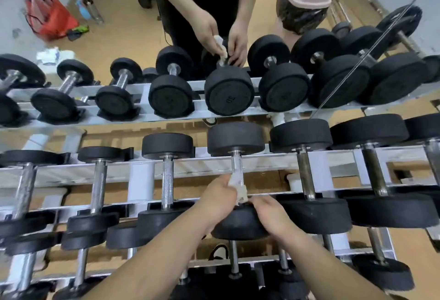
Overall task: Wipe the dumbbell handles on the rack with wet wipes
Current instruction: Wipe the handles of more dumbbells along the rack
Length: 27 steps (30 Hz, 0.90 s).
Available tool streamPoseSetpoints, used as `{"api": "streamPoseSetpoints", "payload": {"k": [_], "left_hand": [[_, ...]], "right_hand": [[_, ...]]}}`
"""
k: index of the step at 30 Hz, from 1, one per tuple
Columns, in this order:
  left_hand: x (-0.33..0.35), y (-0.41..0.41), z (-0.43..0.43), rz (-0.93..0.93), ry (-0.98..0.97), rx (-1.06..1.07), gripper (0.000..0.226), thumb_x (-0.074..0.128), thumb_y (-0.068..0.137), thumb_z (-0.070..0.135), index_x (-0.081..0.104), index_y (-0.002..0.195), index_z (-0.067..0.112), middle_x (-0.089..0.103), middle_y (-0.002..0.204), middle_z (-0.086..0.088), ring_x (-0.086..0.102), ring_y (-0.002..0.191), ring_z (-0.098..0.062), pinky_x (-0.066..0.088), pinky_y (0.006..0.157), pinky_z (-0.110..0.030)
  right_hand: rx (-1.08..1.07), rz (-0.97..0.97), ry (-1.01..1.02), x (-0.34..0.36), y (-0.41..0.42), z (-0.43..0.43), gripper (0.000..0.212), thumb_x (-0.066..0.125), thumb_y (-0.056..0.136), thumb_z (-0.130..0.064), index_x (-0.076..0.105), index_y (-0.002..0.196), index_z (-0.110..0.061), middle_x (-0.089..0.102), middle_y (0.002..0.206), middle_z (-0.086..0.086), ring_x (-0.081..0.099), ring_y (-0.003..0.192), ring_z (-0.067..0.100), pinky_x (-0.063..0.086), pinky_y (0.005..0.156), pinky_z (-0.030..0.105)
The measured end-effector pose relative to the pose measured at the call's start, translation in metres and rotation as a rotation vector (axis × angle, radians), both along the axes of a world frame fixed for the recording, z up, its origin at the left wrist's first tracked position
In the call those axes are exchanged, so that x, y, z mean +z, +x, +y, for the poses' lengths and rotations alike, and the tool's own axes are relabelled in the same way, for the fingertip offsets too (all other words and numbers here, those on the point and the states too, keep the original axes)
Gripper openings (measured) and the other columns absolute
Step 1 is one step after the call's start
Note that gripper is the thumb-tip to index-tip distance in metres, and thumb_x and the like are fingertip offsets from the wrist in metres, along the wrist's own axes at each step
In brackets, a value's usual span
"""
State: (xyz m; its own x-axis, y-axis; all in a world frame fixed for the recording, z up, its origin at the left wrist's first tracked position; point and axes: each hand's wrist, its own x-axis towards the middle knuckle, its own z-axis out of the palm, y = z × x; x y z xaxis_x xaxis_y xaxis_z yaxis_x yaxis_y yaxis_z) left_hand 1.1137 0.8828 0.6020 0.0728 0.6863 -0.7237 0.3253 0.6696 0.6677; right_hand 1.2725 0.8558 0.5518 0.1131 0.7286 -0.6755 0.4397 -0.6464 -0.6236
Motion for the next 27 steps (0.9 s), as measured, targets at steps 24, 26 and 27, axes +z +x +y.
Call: {"api": "streamPoseSetpoints", "payload": {"k": [24, 26, 27], "left_hand": [[0.037, 0.014, -0.006, -0.582, -0.092, 0.572, 0.03, 0.071, 0.094, 0.009, 0.068, 0.123, 0.002, 0.076, 0.114, -0.018, 0.074, 0.106, -0.031, 0.059, 0.091, -0.045], [0.043, 0.013, -0.003, -0.549, -0.136, 0.38, 0.035, 0.071, 0.094, 0.004, 0.066, 0.128, 0.003, 0.075, 0.118, -0.018, 0.072, 0.112, -0.033, 0.058, 0.097, -0.049], [0.046, 0.012, -0.003, -0.562, -0.153, 0.279, 0.036, 0.069, 0.095, 0.001, 0.065, 0.13, 0.003, 0.073, 0.122, -0.02, 0.07, 0.115, -0.035, 0.056, 0.1, -0.05]], "right_hand": [[-0.503, 0.705, -0.054, 0.058, 0.045, 0.013, 0.053, 0.05, 0.091, 0.009, 0.058, 0.138, -0.016, 0.071, 0.128, 0.011, 0.066, 0.122, 0.032, 0.047, 0.113, 0.05], [-0.368, 0.661, 0.04, 0.063, 0.044, 0.019, 0.039, 0.07, 0.094, -0.02, 0.064, 0.133, -0.022, 0.071, 0.129, 0.004, 0.062, 0.127, 0.026, 0.044, 0.114, 0.046], [-0.278, 0.673, 0.055, 0.064, 0.044, 0.023, 0.046, 0.078, 0.089, -0.034, 0.067, 0.132, -0.023, 0.072, 0.129, 0.003, 0.063, 0.126, 0.026, 0.047, 0.11, 0.044]]}}
